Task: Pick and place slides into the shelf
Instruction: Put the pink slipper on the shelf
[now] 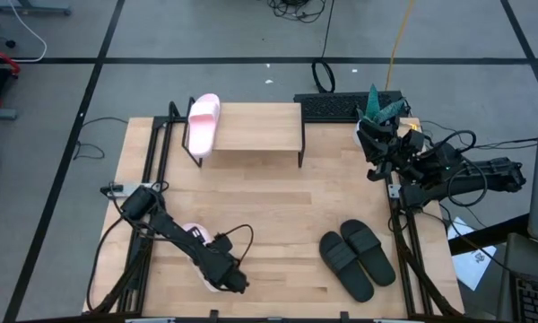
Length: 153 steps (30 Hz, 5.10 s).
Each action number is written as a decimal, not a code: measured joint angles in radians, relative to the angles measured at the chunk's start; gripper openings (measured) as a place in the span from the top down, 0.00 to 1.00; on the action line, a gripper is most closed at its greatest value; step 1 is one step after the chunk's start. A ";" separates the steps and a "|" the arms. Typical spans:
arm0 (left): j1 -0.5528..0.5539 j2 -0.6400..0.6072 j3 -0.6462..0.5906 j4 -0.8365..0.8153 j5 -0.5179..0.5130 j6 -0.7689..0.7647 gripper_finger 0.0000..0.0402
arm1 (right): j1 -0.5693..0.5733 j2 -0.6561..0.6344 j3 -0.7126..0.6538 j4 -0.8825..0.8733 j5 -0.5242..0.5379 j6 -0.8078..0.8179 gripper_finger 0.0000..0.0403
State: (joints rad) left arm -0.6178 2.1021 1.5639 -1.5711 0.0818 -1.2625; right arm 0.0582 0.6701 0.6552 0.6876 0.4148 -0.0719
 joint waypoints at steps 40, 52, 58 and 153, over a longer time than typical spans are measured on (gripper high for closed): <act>0.155 -0.003 0.326 0.000 -0.567 0.453 1.00 | 0.000 0.001 0.000 0.000 0.003 0.052 0.68; 0.393 -0.117 0.646 -0.001 -1.100 1.057 1.00 | 0.000 0.001 0.000 0.000 0.003 0.061 0.68; 0.531 -0.183 0.758 -0.002 -1.215 1.255 1.00 | 0.000 0.001 0.000 0.002 0.004 0.061 0.68; 0.954 -0.454 0.040 0.563 -0.924 1.590 1.00 | 0.000 -0.001 0.000 0.053 0.113 -0.020 0.68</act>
State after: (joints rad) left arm 0.3363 1.6485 1.6043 -1.0086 -0.8418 0.3279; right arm 0.0582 0.6687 0.6548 0.7406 0.5278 -0.0922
